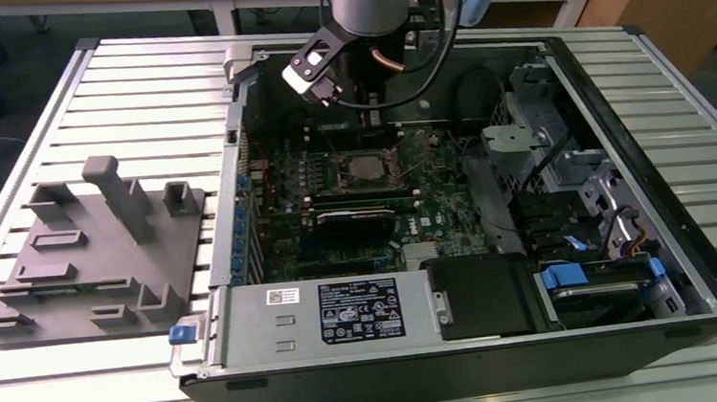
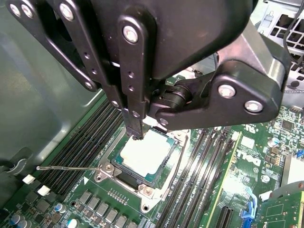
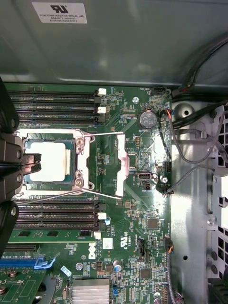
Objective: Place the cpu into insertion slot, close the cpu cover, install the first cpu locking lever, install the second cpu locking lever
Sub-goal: 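Close the cpu cover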
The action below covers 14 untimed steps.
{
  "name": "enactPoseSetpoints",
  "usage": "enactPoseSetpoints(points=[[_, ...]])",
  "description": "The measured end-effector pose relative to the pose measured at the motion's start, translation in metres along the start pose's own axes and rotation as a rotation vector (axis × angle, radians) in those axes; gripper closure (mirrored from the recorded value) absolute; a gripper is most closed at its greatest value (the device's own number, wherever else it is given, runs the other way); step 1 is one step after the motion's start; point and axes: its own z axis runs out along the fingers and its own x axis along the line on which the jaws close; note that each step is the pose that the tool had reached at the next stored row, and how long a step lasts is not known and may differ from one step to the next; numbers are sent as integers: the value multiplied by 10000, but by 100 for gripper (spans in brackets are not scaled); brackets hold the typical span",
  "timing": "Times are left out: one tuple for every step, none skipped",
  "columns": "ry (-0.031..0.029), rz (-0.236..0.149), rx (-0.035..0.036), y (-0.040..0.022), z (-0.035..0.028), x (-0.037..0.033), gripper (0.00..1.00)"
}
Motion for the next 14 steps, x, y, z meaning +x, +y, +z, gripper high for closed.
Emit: enactPoseSetpoints(points=[[0, 0, 0, 6, 0, 0, 89], [0, 1, 0, 16, 1, 1, 89], [0, 2, 0, 27, 1, 1, 89], [1, 2, -1, 39, 2, 1, 89], [1, 1, -1, 51, 3, 1, 89], [1, 1, -1, 64, 3, 1, 89], [1, 1, -1, 78, 4, 1, 89], [1, 1, -1, 90, 4, 1, 89], [2, 1, -2, 101, 5, 1, 89], [2, 1, -2, 110, 5, 0, 89], [2, 1, -1, 114, 5, 0, 89], [2, 1, -2, 114, 5, 0, 89], [1, 2, -1, 115, 5, 1, 89], [2, 3, -2, 115, 5, 1, 89]])
